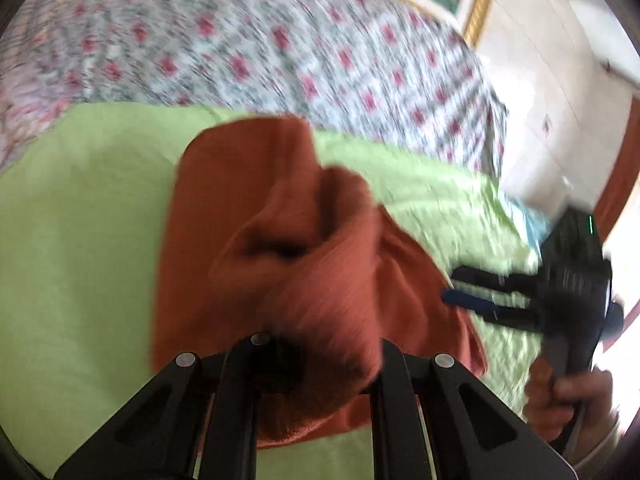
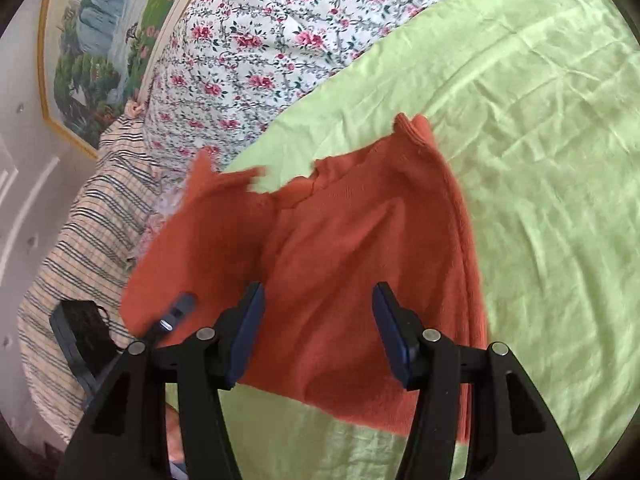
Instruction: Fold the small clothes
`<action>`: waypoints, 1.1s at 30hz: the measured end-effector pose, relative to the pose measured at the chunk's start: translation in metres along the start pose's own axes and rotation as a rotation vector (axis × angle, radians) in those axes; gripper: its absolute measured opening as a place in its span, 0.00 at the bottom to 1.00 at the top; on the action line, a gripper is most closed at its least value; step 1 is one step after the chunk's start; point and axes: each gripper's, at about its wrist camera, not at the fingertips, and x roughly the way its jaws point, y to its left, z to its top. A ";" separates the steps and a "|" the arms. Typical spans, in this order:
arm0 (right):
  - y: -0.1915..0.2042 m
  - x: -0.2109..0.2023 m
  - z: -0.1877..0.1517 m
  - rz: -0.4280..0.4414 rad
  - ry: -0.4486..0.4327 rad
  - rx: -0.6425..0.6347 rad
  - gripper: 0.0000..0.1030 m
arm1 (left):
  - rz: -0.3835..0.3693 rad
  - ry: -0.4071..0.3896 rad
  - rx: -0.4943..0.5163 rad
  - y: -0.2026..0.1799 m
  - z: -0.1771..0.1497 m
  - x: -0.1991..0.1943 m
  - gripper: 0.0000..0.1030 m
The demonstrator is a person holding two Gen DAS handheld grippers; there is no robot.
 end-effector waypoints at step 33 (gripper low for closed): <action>-0.045 0.066 0.086 -0.171 0.169 -0.199 0.15 | -0.058 0.168 0.344 -0.118 -0.034 0.075 0.17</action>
